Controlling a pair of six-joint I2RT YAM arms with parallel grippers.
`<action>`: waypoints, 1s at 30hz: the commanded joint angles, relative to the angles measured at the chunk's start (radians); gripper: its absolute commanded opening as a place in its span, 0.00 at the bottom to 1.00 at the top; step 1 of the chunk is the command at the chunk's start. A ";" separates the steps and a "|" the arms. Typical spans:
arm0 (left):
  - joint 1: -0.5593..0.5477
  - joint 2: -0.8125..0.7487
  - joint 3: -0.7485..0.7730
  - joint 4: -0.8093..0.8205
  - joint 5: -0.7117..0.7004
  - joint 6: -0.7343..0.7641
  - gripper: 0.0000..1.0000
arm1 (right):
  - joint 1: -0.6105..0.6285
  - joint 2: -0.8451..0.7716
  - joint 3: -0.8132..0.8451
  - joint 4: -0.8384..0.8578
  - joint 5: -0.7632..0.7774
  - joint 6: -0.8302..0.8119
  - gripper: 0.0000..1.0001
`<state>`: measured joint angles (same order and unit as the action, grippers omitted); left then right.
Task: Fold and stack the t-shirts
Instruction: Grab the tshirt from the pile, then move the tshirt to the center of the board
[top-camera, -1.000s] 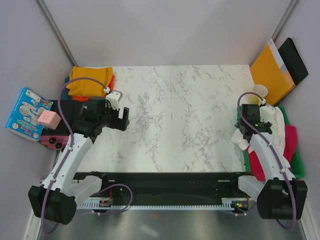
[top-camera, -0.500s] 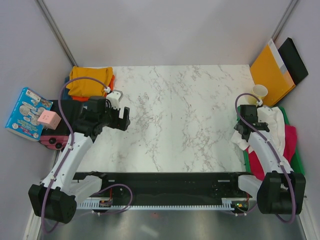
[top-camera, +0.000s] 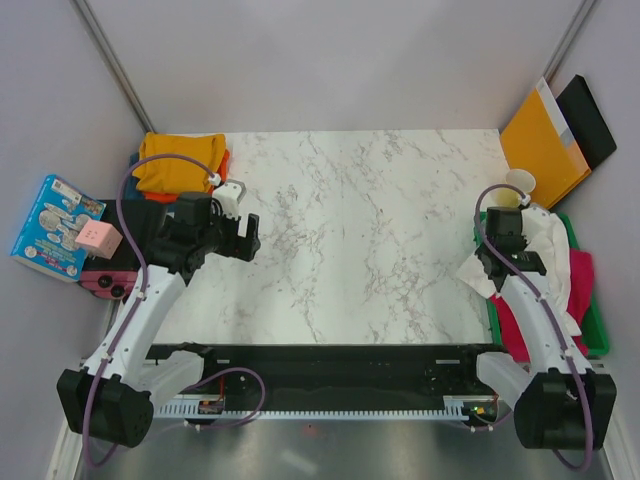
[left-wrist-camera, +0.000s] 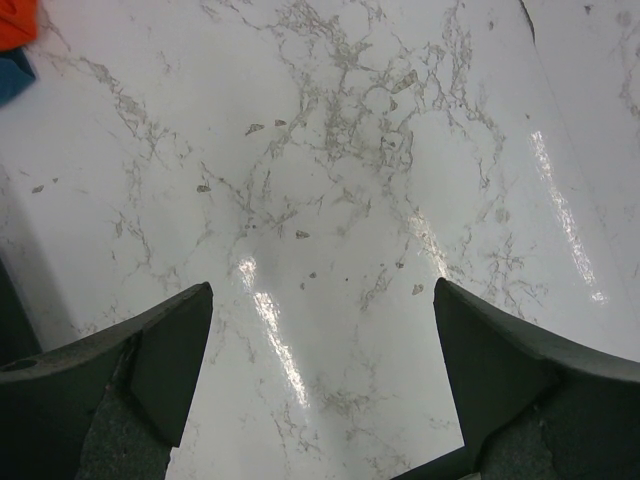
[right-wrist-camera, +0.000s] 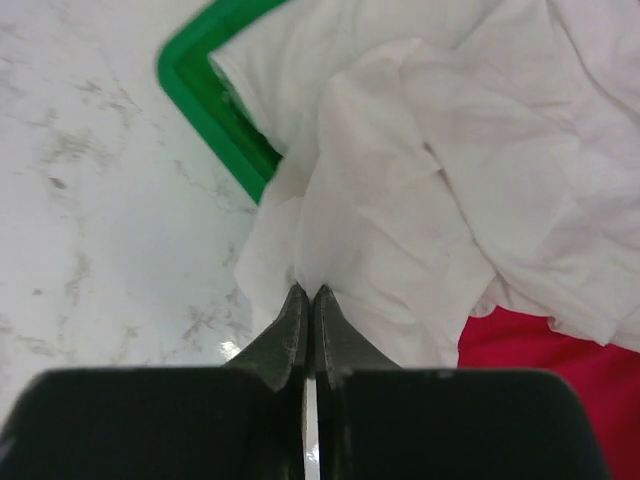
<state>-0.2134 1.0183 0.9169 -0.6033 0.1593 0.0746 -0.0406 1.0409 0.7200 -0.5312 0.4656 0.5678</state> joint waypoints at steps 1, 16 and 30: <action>0.005 -0.009 0.017 0.025 0.011 -0.027 0.98 | 0.077 -0.090 0.149 0.074 -0.088 -0.068 0.00; 0.003 -0.001 0.079 0.014 0.078 -0.038 0.96 | 0.757 0.416 1.070 -0.153 0.001 -0.157 0.00; 0.003 -0.014 0.082 0.042 0.037 -0.065 0.99 | 0.989 0.708 1.164 -0.127 0.019 -0.117 0.00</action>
<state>-0.2134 1.0199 0.9855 -0.6022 0.2134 0.0444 0.9382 1.7477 2.0041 -0.7246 0.4923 0.4026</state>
